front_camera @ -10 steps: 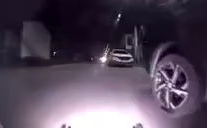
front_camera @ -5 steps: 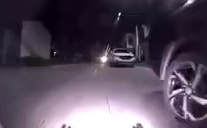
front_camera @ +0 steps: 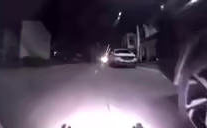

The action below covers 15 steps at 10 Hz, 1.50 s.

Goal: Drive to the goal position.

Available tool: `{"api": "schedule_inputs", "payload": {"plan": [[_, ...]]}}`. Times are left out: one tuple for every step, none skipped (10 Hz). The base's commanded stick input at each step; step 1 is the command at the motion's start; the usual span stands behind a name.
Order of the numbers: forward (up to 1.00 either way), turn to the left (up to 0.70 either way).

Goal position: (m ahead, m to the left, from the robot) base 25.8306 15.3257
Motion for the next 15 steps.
{"api": "schedule_inputs", "payload": {"plan": [[0.6, -0.15], [0.6, -0.15], [0.6, -0.15], [0.6, -0.08], [0.6, 0.0], [0.6, 0.0], [0.6, 0.0], [0.6, 0.0], [0.6, 0.0], [0.6, 0.0], [0.6, 0.0], [0.6, 0.0], [0.6, 0.0], [0.6, 0.0], [0.6, 0.0]]}}
